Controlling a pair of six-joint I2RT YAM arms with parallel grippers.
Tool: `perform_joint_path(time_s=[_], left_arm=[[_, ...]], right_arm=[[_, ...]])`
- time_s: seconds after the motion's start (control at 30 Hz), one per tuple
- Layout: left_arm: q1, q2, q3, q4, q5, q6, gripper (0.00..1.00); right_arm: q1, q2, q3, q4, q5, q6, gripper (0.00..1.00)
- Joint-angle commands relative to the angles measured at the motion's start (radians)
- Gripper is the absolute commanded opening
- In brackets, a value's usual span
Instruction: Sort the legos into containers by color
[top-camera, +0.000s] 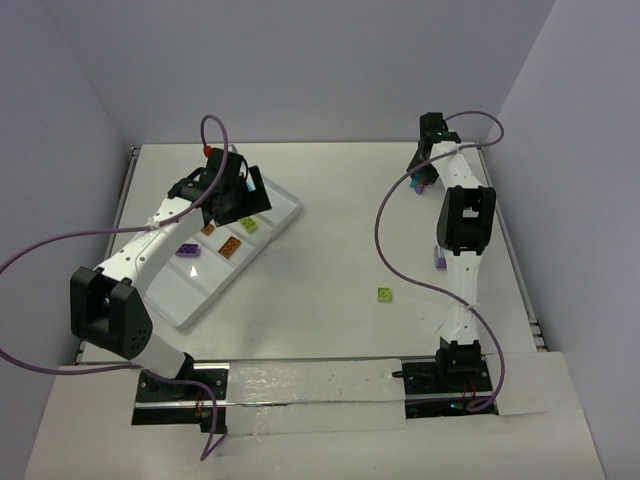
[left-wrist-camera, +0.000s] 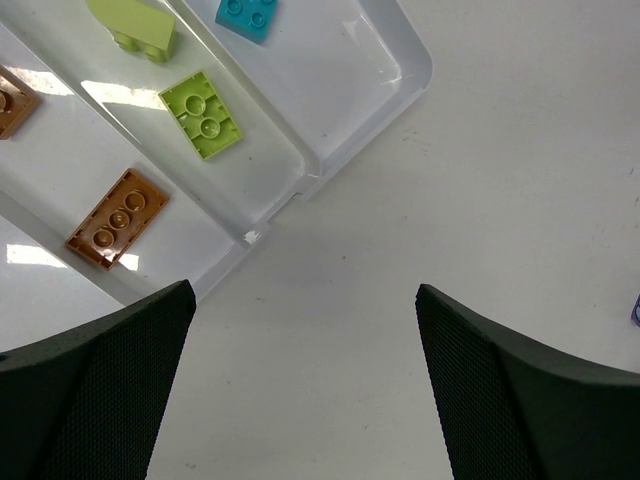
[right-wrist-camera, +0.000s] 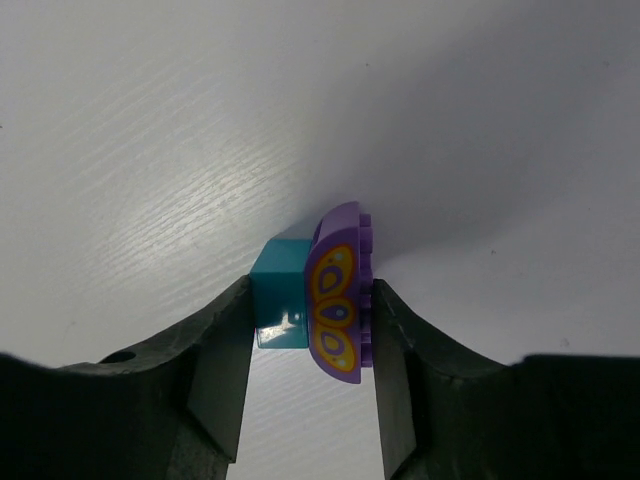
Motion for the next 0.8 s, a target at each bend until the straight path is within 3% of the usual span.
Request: perform_joint_path(time_s=[0.0, 0.1, 0.33, 0.47, 0.57, 0.77], left_arm=[[-0.004, -0.001, 0.053, -0.001, -0.005, 0.015, 0.99], [-0.004, -0.007, 0.05, -0.003, -0.01, 0.013, 0.99], [0.018, -0.004, 0.065, -0.016, 0.001, 0.054, 0.99], [0.029, -0.061, 0.01, 0.066, 0.175, 0.056, 0.99], [0.028, -0.107, -0.082, 0.22, 0.33, -0.014, 0.99], [0.021, -0.215, -0.321, 0.561, 0.501, -0.159, 0.98]], right_arm=[[-0.006, -0.057, -0.016, 0.046, -0.016, -0.004, 0.33], [0.001, -0.146, -0.105, 0.096, -0.061, -0.009, 0.24], [0.114, -0.472, -0.407, 0.303, -0.316, -0.101, 0.24], [0.231, -0.621, -0.645, 0.452, -0.381, -0.069, 0.25], [0.362, -0.754, -0.804, 0.595, -0.393, 0.023, 0.26], [0.518, -0.797, -0.925, 0.728, -0.388, 0.219, 0.28]])
